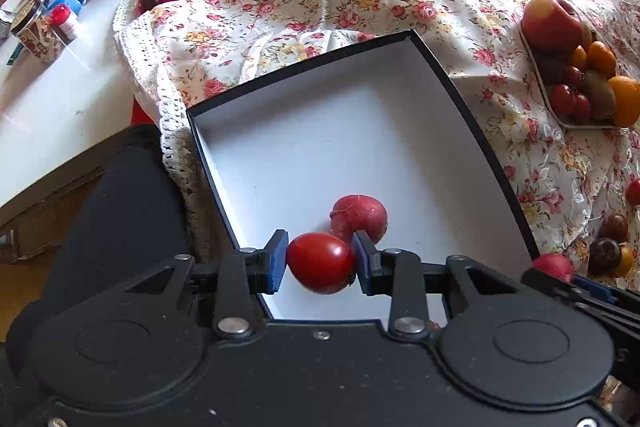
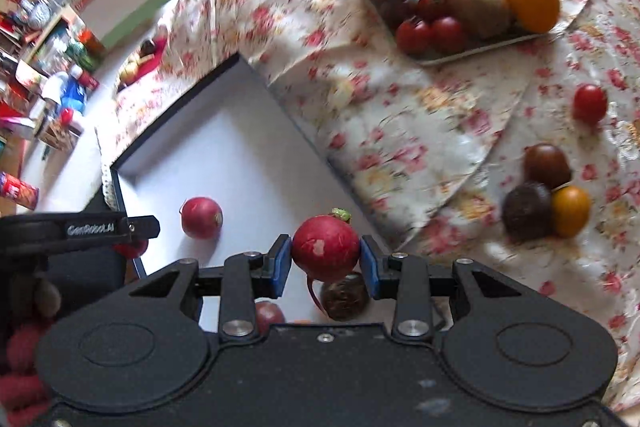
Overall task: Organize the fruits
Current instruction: 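Release the tomato into the box with the left tool while the right tool releases the radish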
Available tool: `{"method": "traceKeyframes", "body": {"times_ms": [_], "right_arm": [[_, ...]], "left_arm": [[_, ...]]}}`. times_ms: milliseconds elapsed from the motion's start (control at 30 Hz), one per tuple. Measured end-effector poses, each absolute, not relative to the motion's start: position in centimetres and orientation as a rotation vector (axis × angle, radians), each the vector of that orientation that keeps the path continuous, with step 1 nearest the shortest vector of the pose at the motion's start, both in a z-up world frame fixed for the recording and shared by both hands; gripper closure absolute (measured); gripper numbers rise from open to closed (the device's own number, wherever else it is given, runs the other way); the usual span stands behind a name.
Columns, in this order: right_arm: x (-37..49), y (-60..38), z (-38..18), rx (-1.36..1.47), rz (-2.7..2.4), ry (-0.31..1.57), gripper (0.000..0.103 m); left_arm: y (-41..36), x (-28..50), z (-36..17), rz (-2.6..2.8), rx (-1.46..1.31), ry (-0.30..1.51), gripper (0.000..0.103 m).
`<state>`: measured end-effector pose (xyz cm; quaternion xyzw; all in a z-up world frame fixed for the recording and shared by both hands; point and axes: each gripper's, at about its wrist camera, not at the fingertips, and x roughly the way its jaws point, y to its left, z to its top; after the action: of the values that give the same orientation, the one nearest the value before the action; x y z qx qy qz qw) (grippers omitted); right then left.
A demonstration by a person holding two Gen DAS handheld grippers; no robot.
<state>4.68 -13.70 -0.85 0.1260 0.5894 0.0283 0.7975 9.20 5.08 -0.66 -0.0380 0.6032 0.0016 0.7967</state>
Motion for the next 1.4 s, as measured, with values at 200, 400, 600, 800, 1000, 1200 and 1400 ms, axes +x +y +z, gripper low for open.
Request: {"method": "traceKeyframes", "body": {"times_ms": [200, 400, 600, 800, 1000, 1200, 1400], "right_arm": [[4.7, -12.0, -1.8, 0.237, 0.041, 1.291, 0.065], [5.0, -11.4, -2.5, 0.221, 0.028, 1.299, 0.065], [5.1, -11.2, -3.4, 0.235, 0.037, 1.322, 0.065], [4.9, -11.5, -2.9, 0.276, 0.061, 1.309, 0.063], [4.3, -12.3, -2.2, 0.271, 0.044, 1.287, 0.063], [3.8, -12.5, -2.1, 0.261, 0.027, 1.283, 0.063], [3.5, -12.2, -2.4, 0.256, 0.035, 1.301, 0.063]], "left_arm": [[5.5, 9.0, -0.6, -0.026, -0.146, 1.286, 0.059], [6.1, 9.0, -0.6, 0.019, -0.156, 1.269, 0.06], [5.7, 9.1, -0.9, 0.005, -0.164, 1.292, 0.06], [5.7, 9.2, -1.1, 0.004, -0.16, 1.303, 0.06], [5.5, 9.1, -1.1, -0.006, -0.156, 1.306, 0.06], [5.5, 9.1, -1.2, -0.013, -0.154, 1.31, 0.06], [5.1, 9.0, -1.4, -0.014, -0.134, 1.317, 0.06]]}}
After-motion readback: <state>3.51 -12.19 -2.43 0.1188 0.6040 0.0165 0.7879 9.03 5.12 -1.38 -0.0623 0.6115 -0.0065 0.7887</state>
